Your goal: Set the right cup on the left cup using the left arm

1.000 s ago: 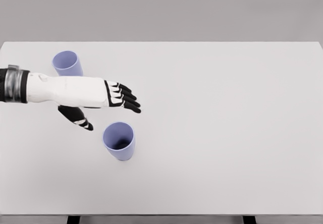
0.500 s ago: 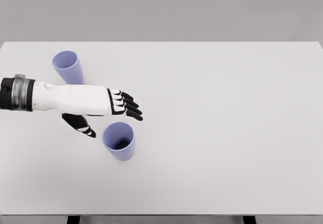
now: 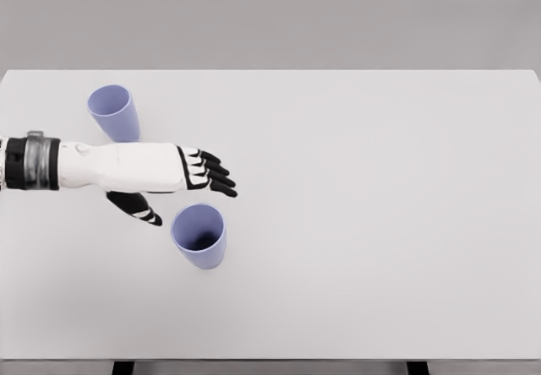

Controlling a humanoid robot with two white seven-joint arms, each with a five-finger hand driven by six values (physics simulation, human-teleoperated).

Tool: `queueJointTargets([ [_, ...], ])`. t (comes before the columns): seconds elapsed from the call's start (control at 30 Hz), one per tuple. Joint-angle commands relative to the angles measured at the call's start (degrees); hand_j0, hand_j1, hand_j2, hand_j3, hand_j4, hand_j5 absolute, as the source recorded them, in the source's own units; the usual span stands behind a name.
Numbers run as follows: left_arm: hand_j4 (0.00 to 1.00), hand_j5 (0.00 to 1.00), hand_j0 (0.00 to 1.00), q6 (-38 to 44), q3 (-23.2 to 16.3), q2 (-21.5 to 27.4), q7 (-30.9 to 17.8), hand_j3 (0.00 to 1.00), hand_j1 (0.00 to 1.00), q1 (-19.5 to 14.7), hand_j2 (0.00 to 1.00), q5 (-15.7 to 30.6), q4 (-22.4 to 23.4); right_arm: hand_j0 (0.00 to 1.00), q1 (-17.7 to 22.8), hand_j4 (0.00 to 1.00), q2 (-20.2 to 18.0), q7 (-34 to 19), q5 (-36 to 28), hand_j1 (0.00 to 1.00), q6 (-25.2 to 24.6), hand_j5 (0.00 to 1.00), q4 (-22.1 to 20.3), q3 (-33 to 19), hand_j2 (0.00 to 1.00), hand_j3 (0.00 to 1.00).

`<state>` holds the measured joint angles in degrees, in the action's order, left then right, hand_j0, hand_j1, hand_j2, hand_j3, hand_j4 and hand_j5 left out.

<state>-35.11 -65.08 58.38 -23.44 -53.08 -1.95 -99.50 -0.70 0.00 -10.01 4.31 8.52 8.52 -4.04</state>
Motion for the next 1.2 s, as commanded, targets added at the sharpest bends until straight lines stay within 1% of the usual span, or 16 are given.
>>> queueJointTargets([
  [0.0, 1.0, 1.0, 1.0, 0.11, 0.39, -0.72, -0.02, 1.0, 1.0, 0.17, 1.0, -0.34, 0.1, 1.0, 0.0, 1.0, 0.0, -0.01, 0.0, 1.0, 0.01, 1.0, 0.01, 0.0, 1.0, 1.0],
  [0.07, 1.0, 1.0, 1.0, 0.11, 0.31, -0.72, -0.02, 1.0, 1.0, 0.52, 1.0, -1.04, 0.54, 1.0, 0.0, 1.0, 0.0, -0.01, 0.0, 1.0, 0.01, 1.0, 0.01, 0.0, 1.0, 1.0],
  [0.27, 1.0, 1.0, 1.0, 0.11, 0.48, -0.46, -0.02, 1.0, 1.0, 1.67, 1.0, -1.04, 0.71, 1.0, 0.0, 1.0, 0.0, -0.01, 0.0, 1.0, 0.01, 1.0, 0.01, 0.0, 1.0, 1.0],
  [0.7, 1.0, 1.0, 1.0, 0.11, 0.57, -0.72, 0.07, 1.0, 1.0, 2.02, 1.0, -0.95, 0.36, 1.0, 0.0, 1.0, 0.0, -0.01, 0.0, 1.0, 0.01, 1.0, 0.01, 0.0, 1.0, 1.0],
  [0.77, 1.0, 1.0, 1.0, 0.11, 0.57, -0.72, 0.07, 1.0, 1.0, 2.72, 1.0, -0.95, 0.27, 1.0, 0.0, 1.0, 0.0, -0.01, 0.0, 1.0, 0.01, 1.0, 0.01, 0.0, 1.0, 1.0],
  [0.93, 1.0, 1.0, 1.0, 0.11, 0.48, -0.72, 0.07, 1.0, 1.0, 3.07, 1.0, -1.04, 0.27, 1.0, 0.0, 1.0, 0.0, -0.01, 0.0, 1.0, 0.01, 1.0, 0.01, 0.0, 1.0, 1.0],
  [1.0, 1.0, 1.0, 1.0, 0.11, 0.66, -0.81, 0.07, 1.0, 1.0, 4.13, 1.0, -1.74, 0.27, 1.0, 0.0, 1.0, 0.0, -0.01, 0.0, 1.0, 0.01, 1.0, 0.01, 0.0, 1.0, 1.0],
  [1.17, 1.0, 1.0, 1.0, 0.11, 0.66, -1.07, 0.07, 1.0, 1.0, 4.3, 1.0, -1.92, 0.45, 1.0, 0.0, 1.0, 0.0, -0.01, 0.0, 1.0, 0.01, 1.0, 0.01, 0.0, 1.0, 1.0],
])
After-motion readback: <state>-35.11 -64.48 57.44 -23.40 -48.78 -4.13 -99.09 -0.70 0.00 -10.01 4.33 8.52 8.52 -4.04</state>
